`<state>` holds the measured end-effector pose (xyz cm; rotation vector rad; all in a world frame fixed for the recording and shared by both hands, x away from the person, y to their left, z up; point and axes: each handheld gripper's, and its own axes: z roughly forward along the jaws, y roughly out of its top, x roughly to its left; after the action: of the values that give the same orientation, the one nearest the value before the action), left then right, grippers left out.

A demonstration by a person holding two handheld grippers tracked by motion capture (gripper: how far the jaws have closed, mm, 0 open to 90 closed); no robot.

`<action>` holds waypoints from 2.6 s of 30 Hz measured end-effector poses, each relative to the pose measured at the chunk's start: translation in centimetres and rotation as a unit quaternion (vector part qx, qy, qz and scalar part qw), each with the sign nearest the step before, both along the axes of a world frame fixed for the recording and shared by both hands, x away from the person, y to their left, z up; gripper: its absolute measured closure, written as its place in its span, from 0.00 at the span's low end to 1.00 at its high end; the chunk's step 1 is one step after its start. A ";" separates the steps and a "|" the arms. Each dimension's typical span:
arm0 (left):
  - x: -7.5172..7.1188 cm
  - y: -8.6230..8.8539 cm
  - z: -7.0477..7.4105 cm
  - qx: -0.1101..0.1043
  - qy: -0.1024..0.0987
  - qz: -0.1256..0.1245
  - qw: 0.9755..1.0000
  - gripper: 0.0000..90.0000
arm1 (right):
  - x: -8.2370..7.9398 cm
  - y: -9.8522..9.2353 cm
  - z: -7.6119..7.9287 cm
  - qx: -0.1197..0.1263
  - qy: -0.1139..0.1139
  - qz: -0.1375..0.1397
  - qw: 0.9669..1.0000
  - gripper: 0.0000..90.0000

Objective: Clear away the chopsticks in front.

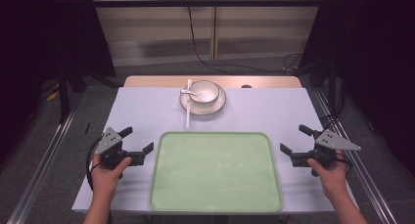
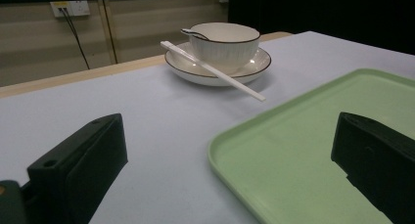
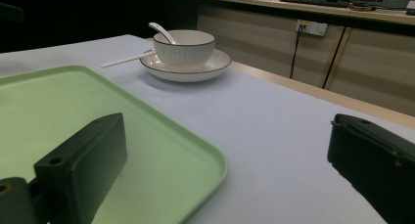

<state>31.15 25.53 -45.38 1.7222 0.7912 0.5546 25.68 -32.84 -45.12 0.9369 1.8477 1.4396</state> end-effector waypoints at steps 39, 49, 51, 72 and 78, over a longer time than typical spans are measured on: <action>4.6 -3.4 1.6 -0.004 0.017 0.014 1.000 0.00 | -0.2 0.1 0.1 -0.007 0.001 0.010 1.000 0.01; 6.7 -5.6 1.9 -0.004 0.019 0.018 1.000 0.00 | -0.3 0.2 0.0 -0.010 -0.002 0.005 1.000 0.01; 7.1 -5.8 2.1 0.004 0.019 0.018 1.000 0.00 | -0.2 0.2 0.0 -0.009 -0.002 0.008 1.000 0.01; 11.0 -7.9 1.8 -0.025 0.051 0.052 0.997 0.00 | -0.3 0.3 0.1 -0.008 -0.002 0.008 1.000 0.01; 11.9 -8.5 1.5 -0.020 0.060 0.057 0.996 0.00 | -0.2 0.3 0.1 -0.012 -0.002 0.011 1.000 0.02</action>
<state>43.05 16.99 -43.83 1.6933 0.9851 0.5133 25.45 -32.54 -45.04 0.9037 1.8729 1.4283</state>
